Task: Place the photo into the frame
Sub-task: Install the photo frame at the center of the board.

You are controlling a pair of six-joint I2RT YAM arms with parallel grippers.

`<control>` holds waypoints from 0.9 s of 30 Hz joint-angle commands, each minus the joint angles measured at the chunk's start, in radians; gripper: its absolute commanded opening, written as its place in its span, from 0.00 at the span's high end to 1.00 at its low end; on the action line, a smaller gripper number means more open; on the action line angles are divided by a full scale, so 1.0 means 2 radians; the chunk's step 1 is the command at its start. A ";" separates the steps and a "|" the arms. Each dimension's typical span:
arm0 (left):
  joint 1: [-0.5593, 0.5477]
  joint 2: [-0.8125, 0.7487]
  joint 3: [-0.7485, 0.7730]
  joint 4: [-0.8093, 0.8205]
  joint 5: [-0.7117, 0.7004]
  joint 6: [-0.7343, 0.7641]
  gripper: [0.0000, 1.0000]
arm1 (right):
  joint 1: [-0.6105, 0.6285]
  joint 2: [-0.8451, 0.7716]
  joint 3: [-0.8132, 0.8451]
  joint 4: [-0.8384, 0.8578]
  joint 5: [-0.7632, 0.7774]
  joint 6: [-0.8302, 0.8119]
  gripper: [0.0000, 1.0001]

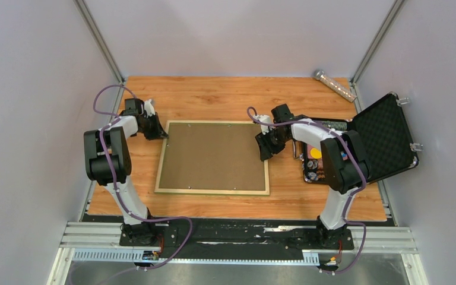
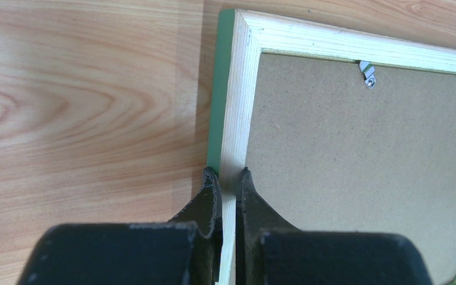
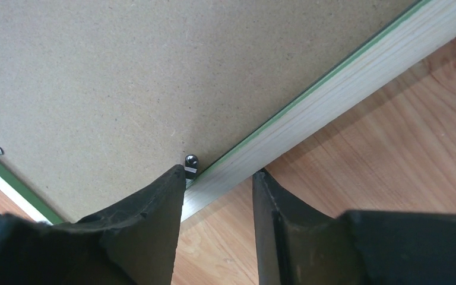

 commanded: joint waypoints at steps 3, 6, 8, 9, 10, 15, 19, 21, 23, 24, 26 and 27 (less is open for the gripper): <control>0.000 0.014 -0.021 -0.063 0.011 -0.012 1.00 | 0.012 -0.006 -0.011 0.013 0.001 -0.005 0.63; 0.000 0.014 -0.021 -0.064 0.011 -0.011 1.00 | 0.013 -0.006 -0.010 0.014 0.005 -0.010 0.68; 0.000 0.014 -0.021 -0.063 0.011 -0.011 1.00 | 0.013 -0.008 -0.008 0.014 0.007 -0.014 0.71; 0.000 0.015 -0.020 -0.063 0.012 -0.011 1.00 | 0.012 -0.008 -0.007 0.014 0.008 -0.016 0.73; 0.000 0.016 -0.020 -0.063 0.012 -0.011 1.00 | 0.013 -0.008 -0.006 0.014 0.007 -0.019 0.75; 0.000 0.016 -0.019 -0.063 0.010 -0.010 1.00 | 0.012 -0.008 0.001 0.012 -0.004 -0.054 0.87; 0.000 0.013 -0.018 -0.064 0.008 -0.008 1.00 | 0.011 -0.005 0.012 0.011 -0.003 -0.074 0.90; 0.000 0.011 -0.017 -0.064 0.011 -0.007 1.00 | 0.009 0.000 0.020 0.010 0.002 -0.067 0.88; 0.001 0.011 -0.016 -0.063 0.021 -0.008 0.96 | 0.005 0.006 0.029 0.011 0.006 -0.052 0.87; 0.000 0.012 -0.015 -0.062 0.033 -0.008 0.94 | 0.003 0.011 0.034 0.011 0.009 -0.043 0.87; -0.001 0.017 -0.010 -0.060 0.051 -0.009 0.89 | -0.003 0.020 0.045 0.011 0.017 -0.020 0.88; -0.002 0.020 -0.008 -0.060 0.057 -0.007 0.85 | -0.008 0.024 0.050 0.011 0.021 -0.011 0.88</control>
